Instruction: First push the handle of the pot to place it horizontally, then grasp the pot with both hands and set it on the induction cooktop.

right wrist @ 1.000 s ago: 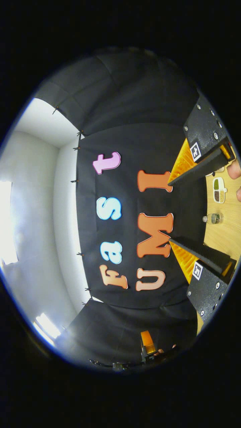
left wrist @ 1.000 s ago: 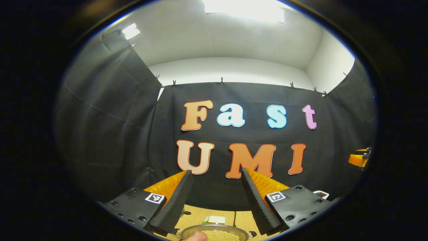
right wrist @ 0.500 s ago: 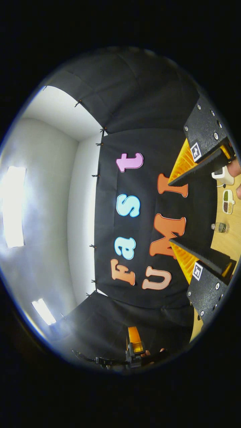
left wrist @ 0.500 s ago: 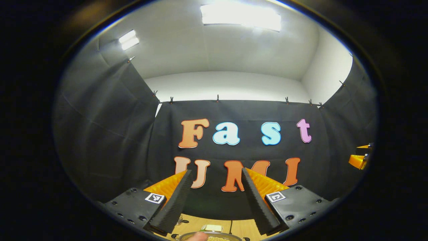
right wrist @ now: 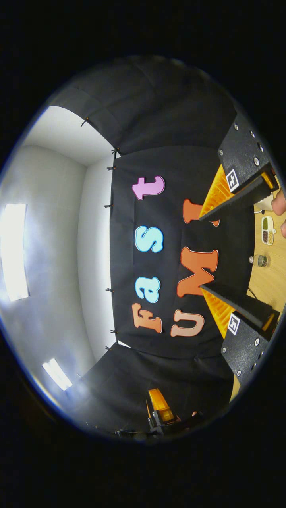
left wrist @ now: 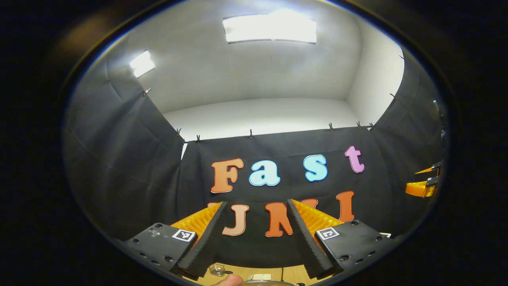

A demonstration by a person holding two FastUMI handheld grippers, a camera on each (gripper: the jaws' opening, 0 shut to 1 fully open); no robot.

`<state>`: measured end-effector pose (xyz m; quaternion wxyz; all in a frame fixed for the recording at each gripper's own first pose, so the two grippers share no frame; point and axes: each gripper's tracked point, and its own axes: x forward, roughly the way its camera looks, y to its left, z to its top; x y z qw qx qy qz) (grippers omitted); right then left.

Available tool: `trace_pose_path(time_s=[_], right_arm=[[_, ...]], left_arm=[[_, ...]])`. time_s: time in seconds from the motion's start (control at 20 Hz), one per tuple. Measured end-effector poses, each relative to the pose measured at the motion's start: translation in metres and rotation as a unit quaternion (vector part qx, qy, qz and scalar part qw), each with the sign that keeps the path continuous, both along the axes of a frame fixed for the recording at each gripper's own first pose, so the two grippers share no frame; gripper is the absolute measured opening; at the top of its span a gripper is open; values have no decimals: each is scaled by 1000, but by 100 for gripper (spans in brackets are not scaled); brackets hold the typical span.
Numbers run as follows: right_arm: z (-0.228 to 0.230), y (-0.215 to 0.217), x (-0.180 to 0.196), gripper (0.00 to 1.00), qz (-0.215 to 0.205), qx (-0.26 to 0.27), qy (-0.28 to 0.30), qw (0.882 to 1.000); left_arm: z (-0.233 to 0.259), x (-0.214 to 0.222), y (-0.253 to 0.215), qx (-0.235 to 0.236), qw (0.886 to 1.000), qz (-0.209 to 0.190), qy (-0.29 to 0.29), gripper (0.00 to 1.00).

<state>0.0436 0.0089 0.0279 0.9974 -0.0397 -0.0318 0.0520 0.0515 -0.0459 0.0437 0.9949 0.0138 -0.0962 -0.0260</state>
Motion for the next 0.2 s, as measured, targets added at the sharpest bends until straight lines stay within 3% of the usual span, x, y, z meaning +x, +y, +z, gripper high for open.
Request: trace_pose_path(time_s=[0.15,0.2], right_arm=[[5,6,-6,95,8,1,-7,1000],[7,7,-5,95,11,0,-8,1000]], left_arm=[[4,-4,2,-5,1000,4,-8,95],[6,-5,3,-8,1000,4,-10,99]])
